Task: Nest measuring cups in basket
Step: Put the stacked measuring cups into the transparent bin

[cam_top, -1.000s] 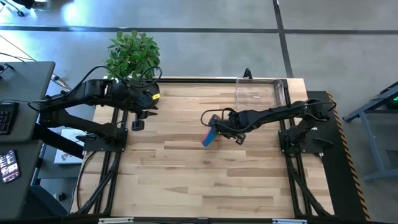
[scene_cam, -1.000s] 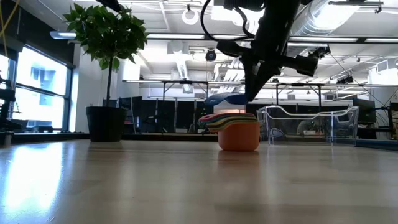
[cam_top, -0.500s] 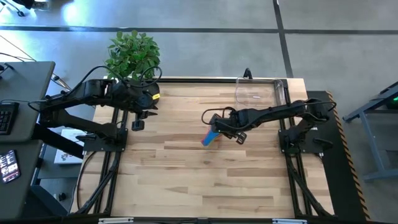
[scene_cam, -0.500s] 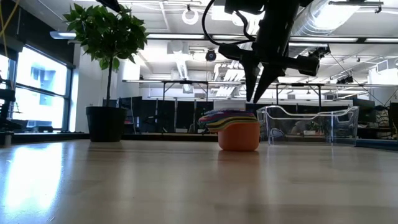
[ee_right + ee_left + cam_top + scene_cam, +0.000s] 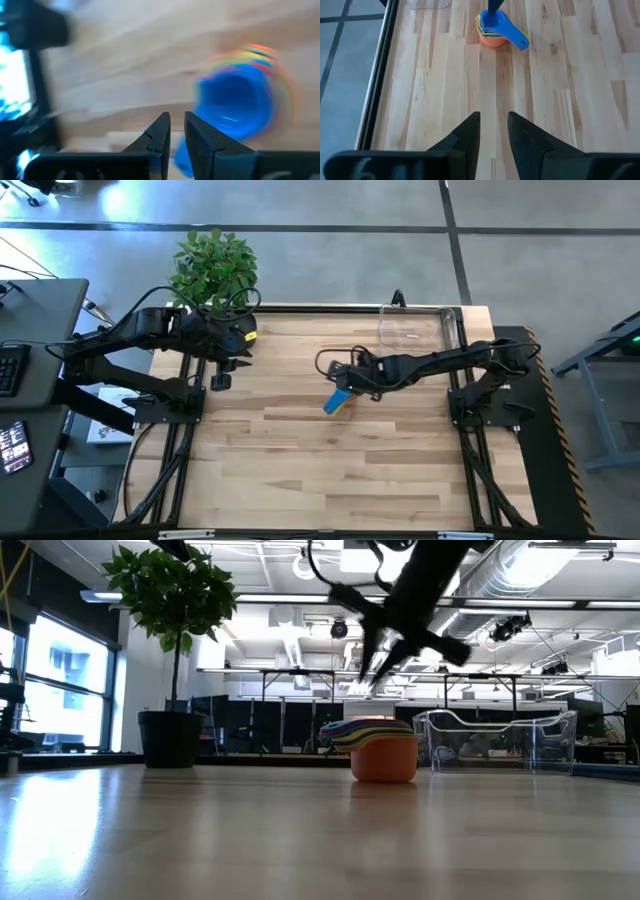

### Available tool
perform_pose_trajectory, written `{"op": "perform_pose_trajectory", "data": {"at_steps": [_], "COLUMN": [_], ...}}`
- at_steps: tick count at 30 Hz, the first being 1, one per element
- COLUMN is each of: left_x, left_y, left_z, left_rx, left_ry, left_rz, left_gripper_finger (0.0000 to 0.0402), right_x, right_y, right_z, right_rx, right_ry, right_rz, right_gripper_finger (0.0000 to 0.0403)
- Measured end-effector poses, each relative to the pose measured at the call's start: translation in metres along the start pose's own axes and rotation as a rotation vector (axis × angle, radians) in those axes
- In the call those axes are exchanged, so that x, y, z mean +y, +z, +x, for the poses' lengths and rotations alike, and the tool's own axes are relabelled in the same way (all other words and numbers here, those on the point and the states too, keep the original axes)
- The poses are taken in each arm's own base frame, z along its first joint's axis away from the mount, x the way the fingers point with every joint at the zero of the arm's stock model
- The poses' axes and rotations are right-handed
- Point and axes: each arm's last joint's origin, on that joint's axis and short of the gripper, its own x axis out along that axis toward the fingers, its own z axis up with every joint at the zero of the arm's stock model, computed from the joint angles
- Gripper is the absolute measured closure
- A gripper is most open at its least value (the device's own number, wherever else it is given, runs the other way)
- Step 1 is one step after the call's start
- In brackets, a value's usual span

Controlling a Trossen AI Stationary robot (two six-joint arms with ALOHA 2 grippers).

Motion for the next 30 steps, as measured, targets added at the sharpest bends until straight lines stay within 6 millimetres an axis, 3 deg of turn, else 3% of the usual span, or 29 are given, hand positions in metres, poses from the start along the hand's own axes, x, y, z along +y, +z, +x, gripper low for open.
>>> {"op": "perform_pose_trajectory", "data": {"at_steps": [5,16,20,25,30], "left_x": [0.000,0.000,0.000,0.001,0.002], "left_y": [0.000,0.000,0.000,0.001,0.001], "left_z": [0.000,0.000,0.000,0.000,0.000], "left_rx": [0.000,-0.002,-0.002,-0.011,-0.017], "left_ry": [0.000,0.000,0.003,0.034,0.076], "left_rz": [-0.047,-0.255,-0.330,-0.454,-0.549], "left_gripper_finger": [0.0312,0.0312,0.0312,0.0312,0.0312], "right_x": [0.020,0.050,0.058,0.075,0.088], "right_y": [0.002,0.022,0.030,0.040,0.053], "right_z": [-0.001,-0.002,-0.007,-0.027,-0.043], "right_rx": [-0.050,-0.194,-0.198,-0.208,-0.161], "right_ry": [0.193,0.426,0.433,0.362,0.255], "right_rz": [-0.209,-0.674,-0.825,-1.034,-1.088], "right_gripper_finger": [0.0355,0.0355,0.0355,0.0355,0.0355]}}
